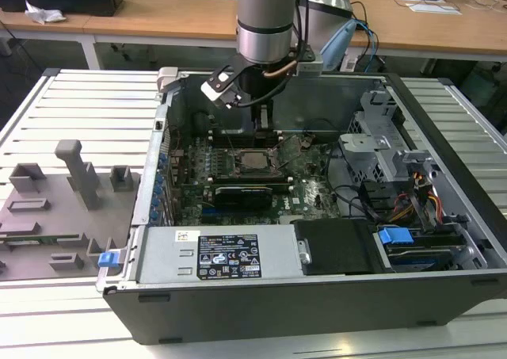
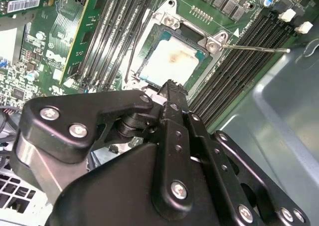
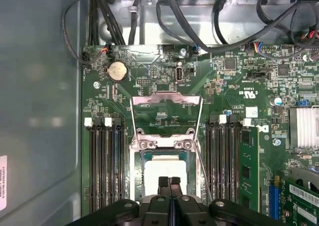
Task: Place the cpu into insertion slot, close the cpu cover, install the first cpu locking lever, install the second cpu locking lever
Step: 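Close the cpu cover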
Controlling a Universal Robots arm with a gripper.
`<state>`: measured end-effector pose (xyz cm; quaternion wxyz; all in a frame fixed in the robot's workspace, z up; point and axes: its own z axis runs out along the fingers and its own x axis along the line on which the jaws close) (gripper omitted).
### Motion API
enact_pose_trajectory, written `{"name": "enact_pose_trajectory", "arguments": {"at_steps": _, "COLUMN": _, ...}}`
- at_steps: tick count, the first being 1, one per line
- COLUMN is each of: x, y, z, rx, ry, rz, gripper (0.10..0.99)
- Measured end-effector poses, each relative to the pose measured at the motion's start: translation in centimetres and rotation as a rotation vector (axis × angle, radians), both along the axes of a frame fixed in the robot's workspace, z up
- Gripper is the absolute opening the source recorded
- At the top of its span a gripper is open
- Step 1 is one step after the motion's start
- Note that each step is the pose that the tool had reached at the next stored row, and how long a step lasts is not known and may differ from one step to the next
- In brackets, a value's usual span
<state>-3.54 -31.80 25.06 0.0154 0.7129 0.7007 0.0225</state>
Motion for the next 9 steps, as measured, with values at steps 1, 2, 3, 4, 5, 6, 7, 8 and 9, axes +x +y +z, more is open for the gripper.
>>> {"name": "enact_pose_trajectory", "arguments": {"at_steps": 1, "x": 0.01, "y": 0.00, "z": 0.03, "rx": 0.000, "ry": 0.0001, "rz": 0.000, "gripper": 0.106}}
{"name": "enact_pose_trajectory", "arguments": {"at_steps": 2, "x": 0.01, "y": 0.00, "z": 0.12, "rx": 0.000, "ry": 0.0002, "rz": 0.000, "gripper": 0.106}}
{"name": "enact_pose_trajectory", "arguments": {"at_steps": 3, "x": 0.01, "y": 0.00, "z": 0.25, "rx": 0.000, "ry": 0.0000, "rz": 0.000, "gripper": 0.106}}
{"name": "enact_pose_trajectory", "arguments": {"at_steps": 4, "x": 0.01, "y": 0.00, "z": 0.38, "rx": 0.000, "ry": 0.0000, "rz": 0.000, "gripper": 0.106}}
{"name": "enact_pose_trajectory", "arguments": {"at_steps": 5, "x": 0.01, "y": 0.00, "z": 0.54, "rx": 0.000, "ry": 0.0000, "rz": 0.000, "gripper": 0.106}}
{"name": "enact_pose_trajectory", "arguments": {"at_steps": 6, "x": 0.01, "y": 0.00, "z": 0.79, "rx": 0.000, "ry": 0.0000, "rz": 0.000, "gripper": 0.106}}
{"name": "enact_pose_trajectory", "arguments": {"at_steps": 7, "x": 0.03, "y": 0.00, "z": 0.94, "rx": 0.000, "ry": -0.0001, "rz": 0.000, "gripper": 0.106}}
{"name": "enact_pose_trajectory", "arguments": {"at_steps": 8, "x": 0.08, "y": 0.00, "z": 1.02, "rx": 0.000, "ry": 0.0000, "rz": 0.000, "gripper": 0.106}}
{"name": "enact_pose_trajectory", "arguments": {"at_steps": 9, "x": 0.09, "y": 0.00, "z": 1.06, "rx": 0.000, "ry": 0.0001, "rz": 0.000, "gripper": 0.106}}
